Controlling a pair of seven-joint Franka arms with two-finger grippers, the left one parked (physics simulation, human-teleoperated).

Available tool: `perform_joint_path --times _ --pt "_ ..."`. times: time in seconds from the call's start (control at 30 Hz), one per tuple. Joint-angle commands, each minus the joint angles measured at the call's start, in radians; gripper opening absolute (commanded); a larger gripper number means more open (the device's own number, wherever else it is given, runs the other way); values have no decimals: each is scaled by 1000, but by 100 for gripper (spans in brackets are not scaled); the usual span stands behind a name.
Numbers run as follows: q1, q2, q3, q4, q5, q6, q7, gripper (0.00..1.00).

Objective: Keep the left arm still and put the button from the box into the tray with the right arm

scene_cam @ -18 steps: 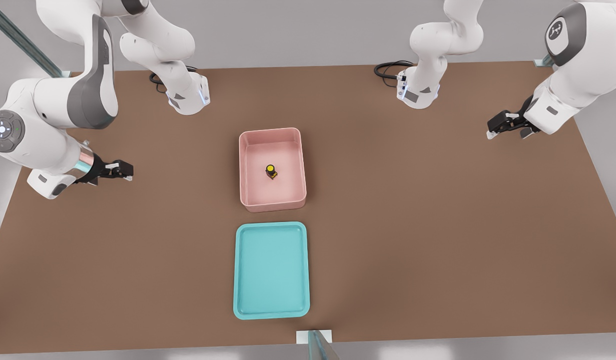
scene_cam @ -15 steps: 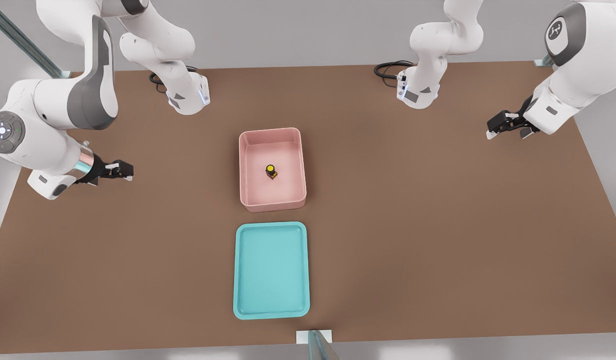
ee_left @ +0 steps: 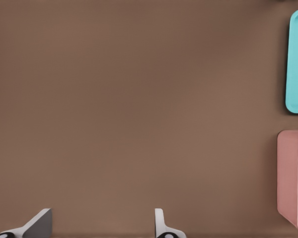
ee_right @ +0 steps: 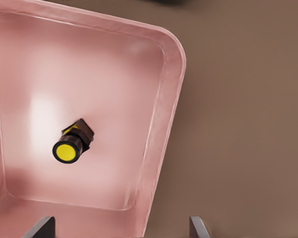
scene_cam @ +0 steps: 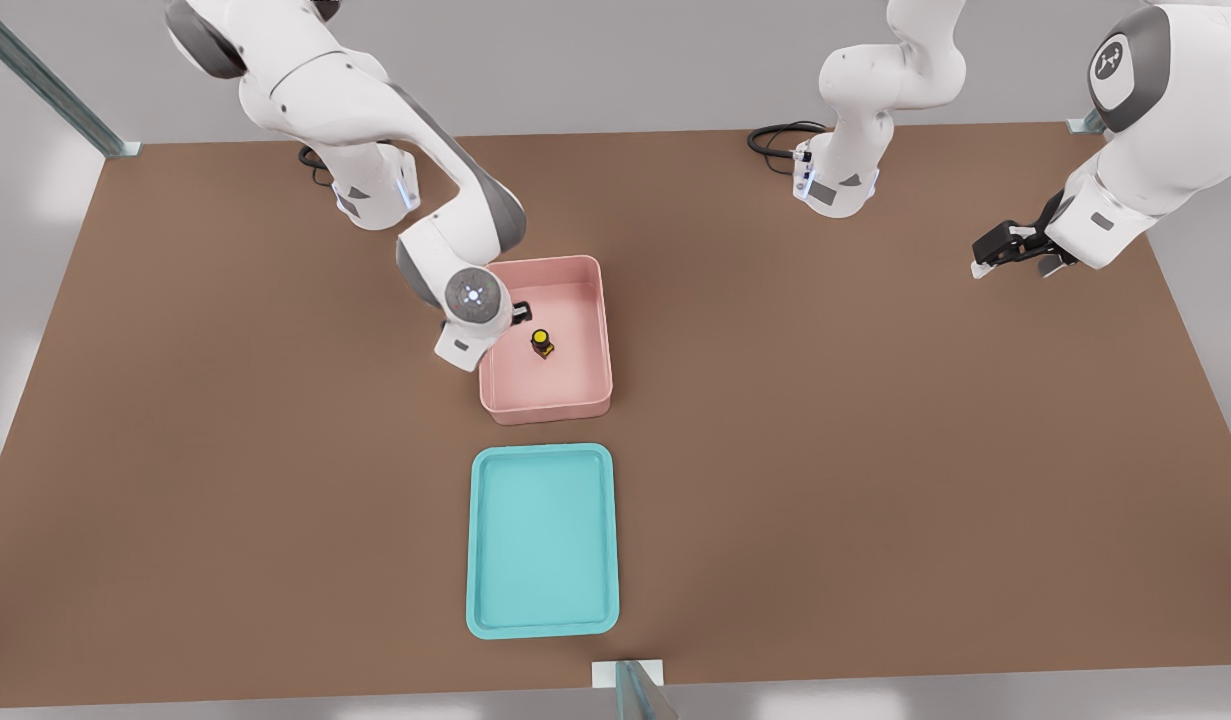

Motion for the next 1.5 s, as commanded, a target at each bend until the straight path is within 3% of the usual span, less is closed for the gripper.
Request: perform_joint_path --times 0.0,0.3,0.73,1.47 --pt "34 45 5 -1 -10 219 941 100" --pt "85 169 5 2 -107 305 1268 100" --pt "83 171 5 -171 -176 582 1317 100" --pt "79 191 29 -247 -217 679 1317 100"
